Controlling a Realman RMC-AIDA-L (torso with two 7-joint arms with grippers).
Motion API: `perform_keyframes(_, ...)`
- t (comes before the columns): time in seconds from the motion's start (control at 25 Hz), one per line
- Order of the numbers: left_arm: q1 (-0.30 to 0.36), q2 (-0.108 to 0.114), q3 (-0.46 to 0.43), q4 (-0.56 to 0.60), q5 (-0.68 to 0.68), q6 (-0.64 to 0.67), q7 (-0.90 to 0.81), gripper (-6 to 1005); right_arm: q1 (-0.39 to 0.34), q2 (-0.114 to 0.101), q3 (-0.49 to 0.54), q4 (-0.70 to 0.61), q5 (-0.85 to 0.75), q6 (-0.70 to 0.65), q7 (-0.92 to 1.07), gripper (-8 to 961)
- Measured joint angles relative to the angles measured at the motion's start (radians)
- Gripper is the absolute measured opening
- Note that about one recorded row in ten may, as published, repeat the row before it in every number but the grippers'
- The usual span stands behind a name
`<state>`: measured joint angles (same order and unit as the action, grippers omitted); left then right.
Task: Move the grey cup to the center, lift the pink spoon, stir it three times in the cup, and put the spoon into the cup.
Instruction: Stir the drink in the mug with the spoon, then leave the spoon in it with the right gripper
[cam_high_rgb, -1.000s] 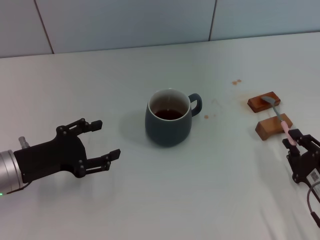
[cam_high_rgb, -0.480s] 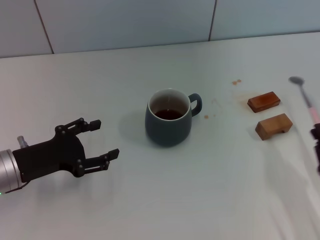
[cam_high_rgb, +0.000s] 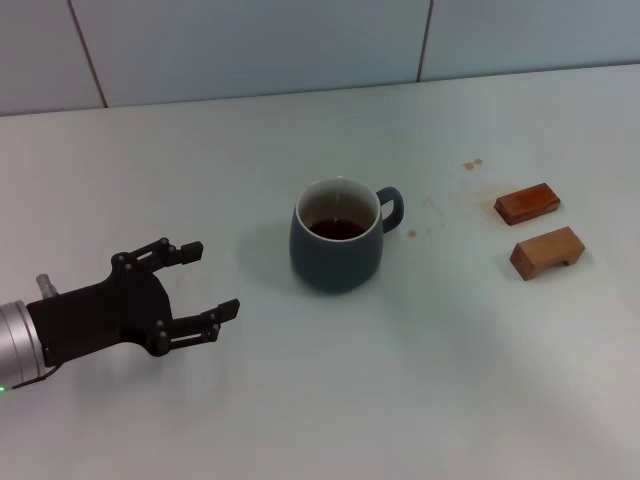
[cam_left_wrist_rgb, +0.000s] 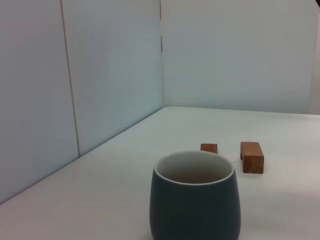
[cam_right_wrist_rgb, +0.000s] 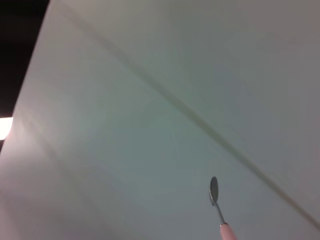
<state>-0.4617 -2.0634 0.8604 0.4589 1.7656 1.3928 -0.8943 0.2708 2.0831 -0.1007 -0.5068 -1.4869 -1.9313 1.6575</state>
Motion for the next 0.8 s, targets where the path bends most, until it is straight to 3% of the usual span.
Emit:
perform_keyframes(0.04, -0.001, 0.0, 0.0, 0.0, 0.0, -0.001, 0.0, 851, 0.041, 0.003, -0.058, -0.173, -0.007, 0.005, 0.084, 105)
perform_keyframes(0.16, -0.002, -0.003, 0.0, -0.002, 0.0, -0.002, 0.0, 851, 0.085, 0.007, -0.185, -0.381, -0.01, 0.036, 0.185, 105)
perform_keyframes(0.2, -0.002, -0.003, 0.0, -0.002, 0.0, -0.002, 0.0, 851, 0.085, 0.007, -0.185, -0.381, -0.01, 0.036, 0.185, 105)
perform_keyframes(0.28, -0.001, -0.004, 0.0, -0.003, 0.0, -0.002, 0.0, 851, 0.093, 0.007, -0.422, -0.661, -0.025, 0.16, 0.342, 105)
perform_keyframes(0.4, 0.002, -0.005, 0.0, -0.004, 0.0, -0.002, 0.0, 850, 0.089, 0.005, -0.475, -0.731, -0.038, 0.192, 0.379, 105)
perform_keyframes(0.44, 0.003, -0.005, 0.0, -0.004, 0.0, -0.003, 0.0, 850, 0.084, 0.003, -0.569, -0.904, -0.103, 0.249, 0.457, 105)
perform_keyframes(0.48, 0.003, -0.005, 0.0, -0.004, 0.0, -0.003, 0.0, 850, 0.084, 0.003, -0.569, -0.904, -0.103, 0.249, 0.457, 105)
perform_keyframes(0.52, 0.003, -0.006, 0.0, -0.004, 0.0, -0.005, 0.0, 850, 0.086, 0.001, -0.624, -1.051, -0.193, 0.282, 0.539, 105)
perform_keyframes(0.56, 0.003, -0.006, 0.0, -0.004, 0.0, -0.005, 0.0, 850, 0.092, 0.0, -0.65, -1.13, -0.243, 0.291, 0.582, 105)
perform_keyframes(0.6, 0.004, -0.006, 0.0, -0.005, 0.0, -0.011, -0.003, 850, 0.092, 0.0, -0.65, -1.13, -0.243, 0.291, 0.582, 105)
perform_keyframes(0.68, 0.004, -0.007, 0.0, -0.005, 0.0, -0.015, -0.011, 850, 0.128, -0.005, -0.711, -1.312, -0.399, 0.285, 0.719, 105)
perform_keyframes(0.76, 0.005, -0.006, 0.0, -0.012, 0.0, -0.015, -0.013, 850, 0.212, -0.02, -0.779, -1.474, -0.609, 0.216, 0.907, 105)
perform_keyframes(0.8, 0.005, -0.006, 0.0, -0.015, 0.0, -0.016, -0.013, 850, 0.239, -0.025, -0.792, -1.492, -0.656, 0.183, 0.952, 105)
